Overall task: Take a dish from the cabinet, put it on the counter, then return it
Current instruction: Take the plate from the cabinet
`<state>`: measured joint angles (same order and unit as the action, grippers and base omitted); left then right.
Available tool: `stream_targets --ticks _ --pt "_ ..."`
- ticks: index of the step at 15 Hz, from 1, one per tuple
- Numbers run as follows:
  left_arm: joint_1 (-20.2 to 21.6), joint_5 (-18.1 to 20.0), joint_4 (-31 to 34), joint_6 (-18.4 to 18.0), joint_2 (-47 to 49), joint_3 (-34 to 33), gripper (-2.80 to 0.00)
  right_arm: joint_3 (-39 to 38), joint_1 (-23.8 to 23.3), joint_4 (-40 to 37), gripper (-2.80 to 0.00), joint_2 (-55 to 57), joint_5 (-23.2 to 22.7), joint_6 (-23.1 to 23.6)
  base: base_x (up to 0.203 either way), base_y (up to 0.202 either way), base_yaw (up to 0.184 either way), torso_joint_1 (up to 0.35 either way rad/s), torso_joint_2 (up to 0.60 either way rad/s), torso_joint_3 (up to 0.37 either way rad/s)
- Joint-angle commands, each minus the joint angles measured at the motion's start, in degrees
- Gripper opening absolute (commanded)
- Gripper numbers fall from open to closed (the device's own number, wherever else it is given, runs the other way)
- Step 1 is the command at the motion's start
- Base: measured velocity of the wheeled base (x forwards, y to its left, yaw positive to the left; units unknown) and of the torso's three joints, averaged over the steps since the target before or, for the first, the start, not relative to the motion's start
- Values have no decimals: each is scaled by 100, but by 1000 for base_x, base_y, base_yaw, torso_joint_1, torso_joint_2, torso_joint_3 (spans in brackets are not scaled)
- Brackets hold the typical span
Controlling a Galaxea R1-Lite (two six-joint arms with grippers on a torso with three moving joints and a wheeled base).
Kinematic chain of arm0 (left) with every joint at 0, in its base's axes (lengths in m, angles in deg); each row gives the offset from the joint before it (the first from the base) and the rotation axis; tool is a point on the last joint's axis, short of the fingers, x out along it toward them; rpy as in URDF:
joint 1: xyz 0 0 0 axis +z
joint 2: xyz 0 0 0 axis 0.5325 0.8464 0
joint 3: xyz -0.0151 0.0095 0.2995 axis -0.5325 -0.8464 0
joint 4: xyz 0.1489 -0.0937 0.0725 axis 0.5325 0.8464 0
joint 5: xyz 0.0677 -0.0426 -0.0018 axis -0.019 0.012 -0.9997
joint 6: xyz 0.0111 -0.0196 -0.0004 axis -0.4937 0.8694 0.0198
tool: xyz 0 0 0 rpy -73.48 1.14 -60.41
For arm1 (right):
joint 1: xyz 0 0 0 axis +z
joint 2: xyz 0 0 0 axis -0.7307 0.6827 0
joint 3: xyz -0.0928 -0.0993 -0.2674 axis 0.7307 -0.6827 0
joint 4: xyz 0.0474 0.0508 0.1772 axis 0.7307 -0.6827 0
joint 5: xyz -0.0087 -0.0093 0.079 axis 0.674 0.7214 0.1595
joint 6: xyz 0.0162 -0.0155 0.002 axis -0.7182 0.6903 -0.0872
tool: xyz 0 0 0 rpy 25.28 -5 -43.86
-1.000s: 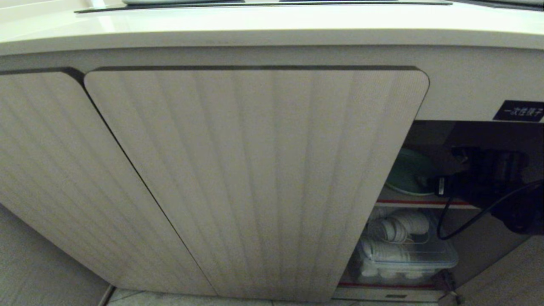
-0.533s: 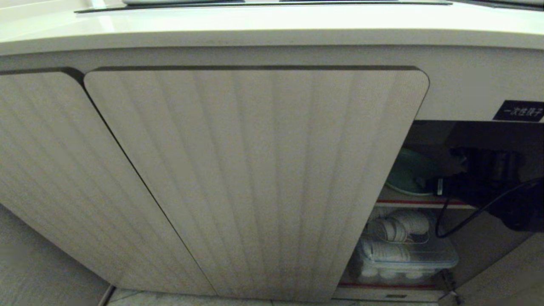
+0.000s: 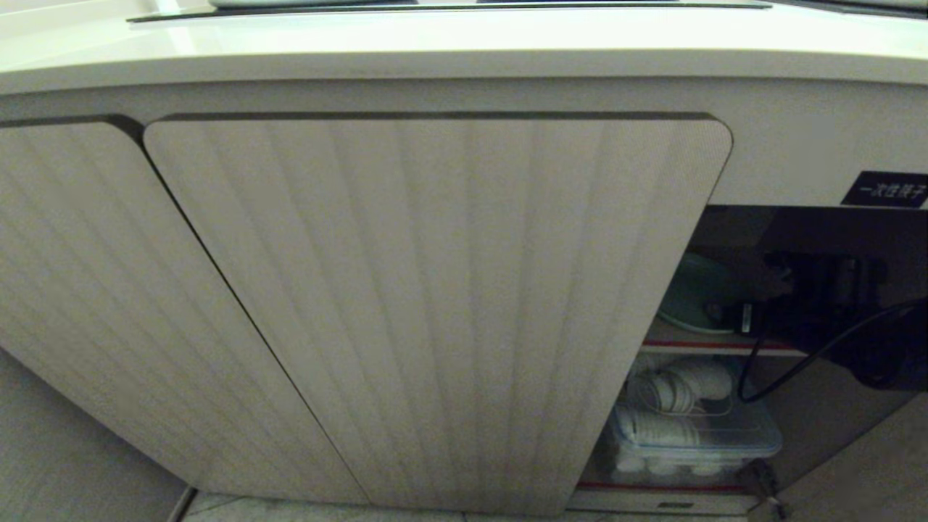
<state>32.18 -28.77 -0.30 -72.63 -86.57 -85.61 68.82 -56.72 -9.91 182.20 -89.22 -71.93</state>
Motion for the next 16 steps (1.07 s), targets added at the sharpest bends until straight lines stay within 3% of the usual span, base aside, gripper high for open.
stream_targets --ticks 1,16 --pt "0 -7 0 2 -2 0 -280 26 11 25 0 -6 -2 -7 0 0 0 0 0 0" --pt "0 -4 0 2 -2 0 -280 377 64 -237 0 108 -9 -86 0 0 0 0 0 0"
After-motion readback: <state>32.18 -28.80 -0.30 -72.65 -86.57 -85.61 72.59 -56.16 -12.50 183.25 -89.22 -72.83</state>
